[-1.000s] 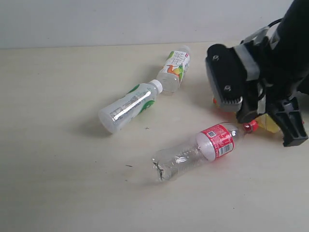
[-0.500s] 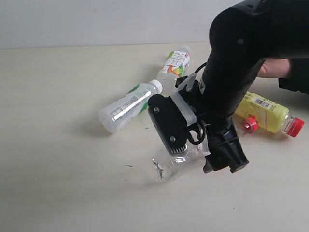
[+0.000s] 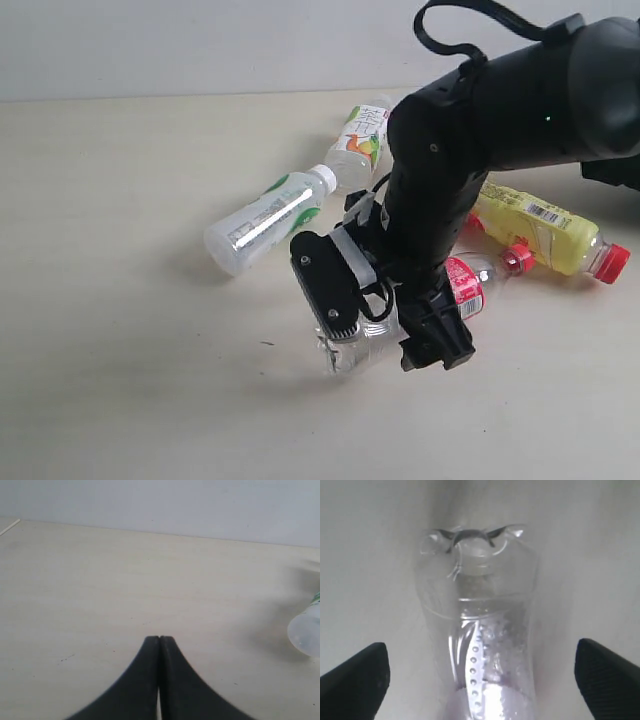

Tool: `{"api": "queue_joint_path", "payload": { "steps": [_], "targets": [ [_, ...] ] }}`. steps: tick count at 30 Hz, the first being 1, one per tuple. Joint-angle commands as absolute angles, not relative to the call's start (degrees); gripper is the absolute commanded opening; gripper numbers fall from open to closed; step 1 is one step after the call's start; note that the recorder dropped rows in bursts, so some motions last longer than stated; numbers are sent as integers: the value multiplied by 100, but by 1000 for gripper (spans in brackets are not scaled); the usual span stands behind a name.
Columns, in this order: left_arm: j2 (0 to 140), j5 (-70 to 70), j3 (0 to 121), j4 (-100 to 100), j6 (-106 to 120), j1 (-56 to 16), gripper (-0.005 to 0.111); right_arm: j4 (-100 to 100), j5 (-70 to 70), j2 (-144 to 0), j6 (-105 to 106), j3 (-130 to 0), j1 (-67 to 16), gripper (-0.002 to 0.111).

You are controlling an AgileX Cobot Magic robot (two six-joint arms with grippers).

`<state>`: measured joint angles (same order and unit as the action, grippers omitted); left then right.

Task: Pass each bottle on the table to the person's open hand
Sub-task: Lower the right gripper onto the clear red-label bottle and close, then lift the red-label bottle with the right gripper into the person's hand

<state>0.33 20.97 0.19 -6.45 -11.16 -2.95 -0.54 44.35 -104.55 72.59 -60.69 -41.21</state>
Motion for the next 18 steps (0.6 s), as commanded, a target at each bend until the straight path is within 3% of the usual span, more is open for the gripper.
{"api": "queue_joint_path", "payload": {
  "steps": [1,11,13,14,15,16,17,18],
  "targets": [
    [0,2059,0,-655,-1119,-300,0,104,4252,-10659,7280,-6094,-4126,95],
    [0,2059,0,-655,-1119,-300,0,638,4034,-10893,6004,-6094,-4126,94],
    [0,2059,0,-655,-1119,-300,0,638,4047,-10893,5991,-6094,-4126,83],
    [0,2059,0,-655,-1119,-300,0,638,4047,-10893,5991,-6094,-4126,70],
    [0,2059,0,-655,-1119,-300,0,638,4047,-10893,5991,-6094,-4126,63],
    [0,2059,0,-655,-1119,-300,0,616,4075,-10893,5991,-6094,-4126,42],
    [0,2059,0,-655,-1119,-300,0,616,4100,-10893,5991,-6094,-4126,32],
    [0,2059,0,-655,-1119,-300,0,603,4133,-10893,5991,-6094,-4126,6]
  ]
}}
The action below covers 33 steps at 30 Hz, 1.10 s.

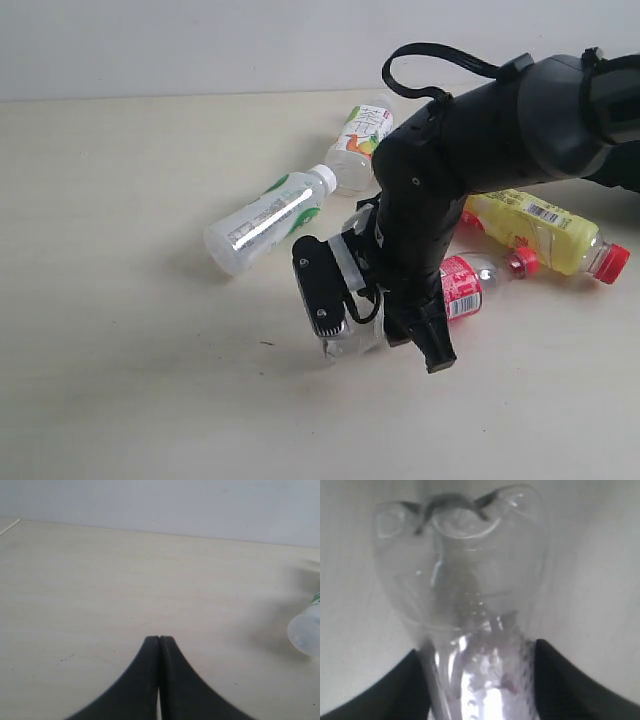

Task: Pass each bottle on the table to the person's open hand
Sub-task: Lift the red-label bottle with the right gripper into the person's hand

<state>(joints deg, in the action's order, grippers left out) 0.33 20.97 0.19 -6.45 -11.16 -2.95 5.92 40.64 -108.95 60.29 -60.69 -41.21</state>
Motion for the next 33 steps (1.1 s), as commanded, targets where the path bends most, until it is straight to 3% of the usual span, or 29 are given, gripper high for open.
{"api": "queue_joint_path", "payload": {
  "steps": [1,11,16,26,33],
  "targets": [
    [0,2059,0,-655,-1119,-300,0,602,4174,-10893,5991,-6094,-4126,1],
    [0,2059,0,-655,-1119,-300,0,495,4453,-9999,5448,-6163,-4126,0],
    [0,2059,0,-655,-1119,-300,0,471,5136,-9374,3972,-7096,-3931,0],
    [0,2059,0,-655,-1119,-300,0,504,5866,-9813,856,-9286,-1661,0],
    [0,2059,0,-655,-1119,-300,0,504,6701,-10961,140,-10605,-1089,0]
  ]
}}
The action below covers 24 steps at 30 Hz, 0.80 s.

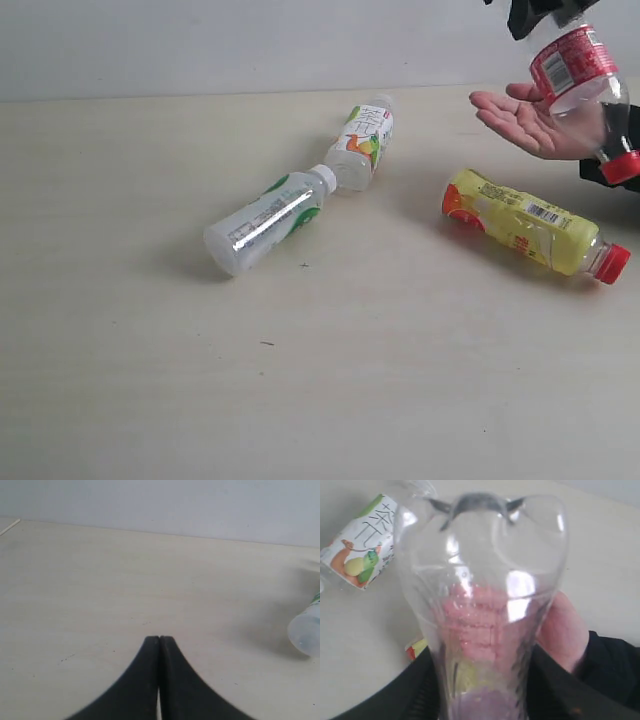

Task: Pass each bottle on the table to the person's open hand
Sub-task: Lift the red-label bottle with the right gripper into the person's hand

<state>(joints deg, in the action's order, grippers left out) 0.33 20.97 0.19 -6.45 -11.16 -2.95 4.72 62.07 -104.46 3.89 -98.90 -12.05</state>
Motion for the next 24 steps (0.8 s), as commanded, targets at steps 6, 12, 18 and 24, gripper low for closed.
{"api": "queue_joint_path", "payload": {
  "steps": [6,12,18,24],
  "targets": [
    [0,2059,0,-655,-1119,-300,0,507,6996,-11677,-34,-12000,-1065,0],
    [0,2059,0,-655,-1119,-300,0,896,6996,-11967,-322,-12304,-1019,0],
    [0,2059,0,-655,-1119,-300,0,934,6996,-12283,-445,-12304,-918,0],
    [0,2059,0,-655,-1119,-300,0,1051,6996,-12631,-458,-12304,-918,0]
  ]
}}
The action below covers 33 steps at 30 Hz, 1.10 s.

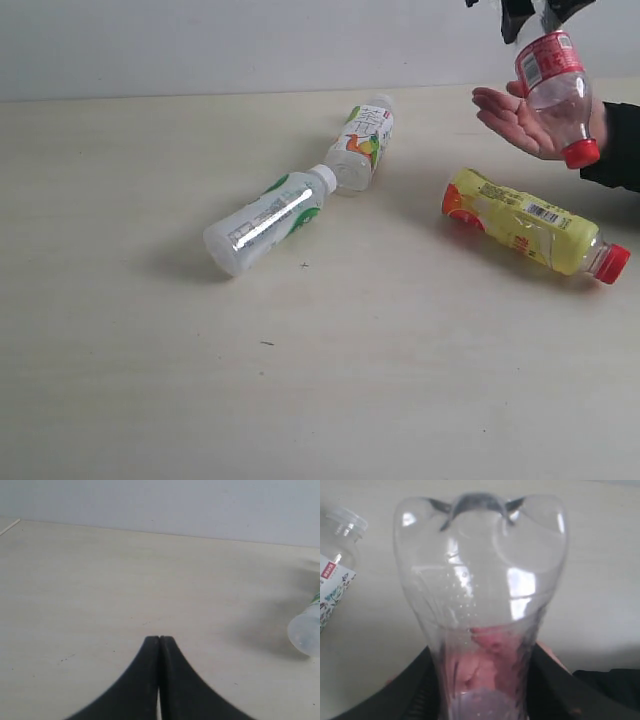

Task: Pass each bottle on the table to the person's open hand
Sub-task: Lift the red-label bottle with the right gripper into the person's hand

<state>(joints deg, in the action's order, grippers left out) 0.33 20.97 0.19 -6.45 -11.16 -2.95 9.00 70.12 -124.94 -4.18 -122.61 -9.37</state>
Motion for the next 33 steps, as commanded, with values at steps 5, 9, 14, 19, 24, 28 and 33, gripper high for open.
{"api": "queue_joint_path", "payload": {
  "steps": [5,9,14,19,24,28,33],
  "targets": [
    [0,2059,0,-655,-1119,-300,0,1279,6996,-12745,-457,-12304,-918,0],
    [0,2059,0,-655,-1119,-300,0,1320,6996,-12843,-457,-12304,-918,0],
    [0,2059,0,-655,-1119,-300,0,1308,6996,-12935,-457,-12304,-918,3],
    [0,2059,0,-655,-1119,-300,0,1308,6996,-12940,-457,-12304,-918,13],
    [0,2059,0,-655,-1119,-300,0,1308,6996,-12940,-457,-12304,-918,26],
    [0,2059,0,-655,-1119,-300,0,1308,6996,-12940,-457,-12304,-918,42],
    [0,2059,0,-655,-1119,-300,0,1308,6996,-12940,-457,-12304,-918,66]
  ]
}}
